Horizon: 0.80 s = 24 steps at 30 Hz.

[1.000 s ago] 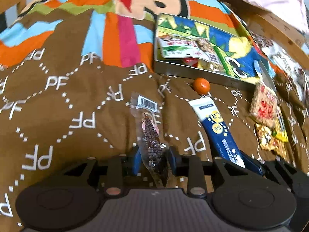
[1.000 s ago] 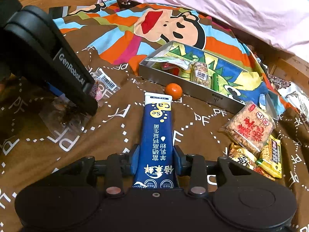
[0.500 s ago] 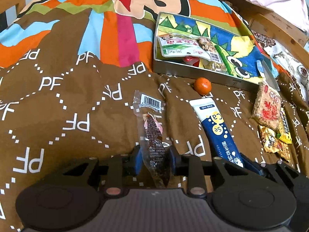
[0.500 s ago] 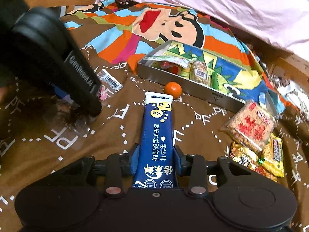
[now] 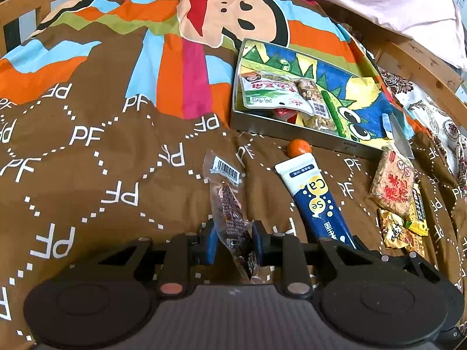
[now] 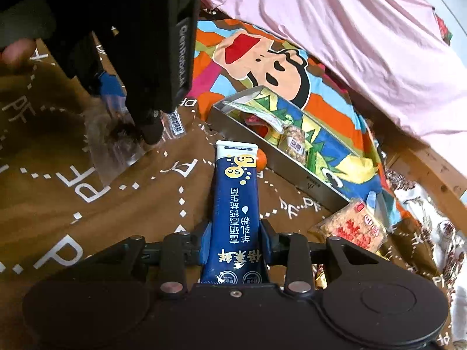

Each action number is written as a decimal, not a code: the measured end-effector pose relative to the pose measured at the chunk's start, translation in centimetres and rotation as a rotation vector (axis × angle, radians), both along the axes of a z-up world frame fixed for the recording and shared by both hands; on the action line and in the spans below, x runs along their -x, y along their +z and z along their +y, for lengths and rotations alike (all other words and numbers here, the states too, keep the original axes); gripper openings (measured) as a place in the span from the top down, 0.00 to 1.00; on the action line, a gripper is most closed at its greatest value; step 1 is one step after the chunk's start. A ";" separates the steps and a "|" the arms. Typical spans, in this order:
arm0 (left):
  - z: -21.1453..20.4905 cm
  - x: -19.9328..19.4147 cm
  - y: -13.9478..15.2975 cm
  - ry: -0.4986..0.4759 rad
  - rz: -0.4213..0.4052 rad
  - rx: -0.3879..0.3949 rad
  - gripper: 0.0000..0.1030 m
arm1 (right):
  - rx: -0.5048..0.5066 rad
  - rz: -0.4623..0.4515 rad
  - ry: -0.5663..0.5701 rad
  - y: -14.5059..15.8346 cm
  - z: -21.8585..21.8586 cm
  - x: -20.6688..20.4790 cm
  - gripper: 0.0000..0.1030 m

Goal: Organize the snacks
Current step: 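Lift the blue stick with the right tool while the left tool lifts the jerky pack, then carry the blue stick and jerky pack into the tray and open both tools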

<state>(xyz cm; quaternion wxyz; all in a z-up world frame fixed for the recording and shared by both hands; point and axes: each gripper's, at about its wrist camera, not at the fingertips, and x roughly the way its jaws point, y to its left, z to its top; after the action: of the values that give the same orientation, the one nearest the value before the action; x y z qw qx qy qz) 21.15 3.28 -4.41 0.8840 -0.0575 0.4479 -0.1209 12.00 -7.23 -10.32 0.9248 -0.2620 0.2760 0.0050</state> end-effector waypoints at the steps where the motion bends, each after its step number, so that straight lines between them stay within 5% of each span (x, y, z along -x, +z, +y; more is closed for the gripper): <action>1: 0.0 0.0 0.1 0.000 -0.004 0.004 0.86 | 0.012 -0.008 0.001 -0.1 0.1 0.1 0.66; 14: -1.0 -0.8 -1.9 -0.049 0.062 -0.004 0.85 | 0.030 -0.003 0.003 -0.5 0.3 -0.1 0.66; 24: -0.5 -0.3 -0.7 -0.007 -0.019 0.034 0.87 | 0.041 -0.039 -0.001 -0.2 0.3 0.1 0.66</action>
<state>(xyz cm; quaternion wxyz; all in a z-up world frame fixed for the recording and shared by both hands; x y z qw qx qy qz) 21.49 2.73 -5.12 0.8867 -0.0699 0.4374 -0.1325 11.88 -6.92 -10.54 0.9245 -0.2806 0.2579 -0.0060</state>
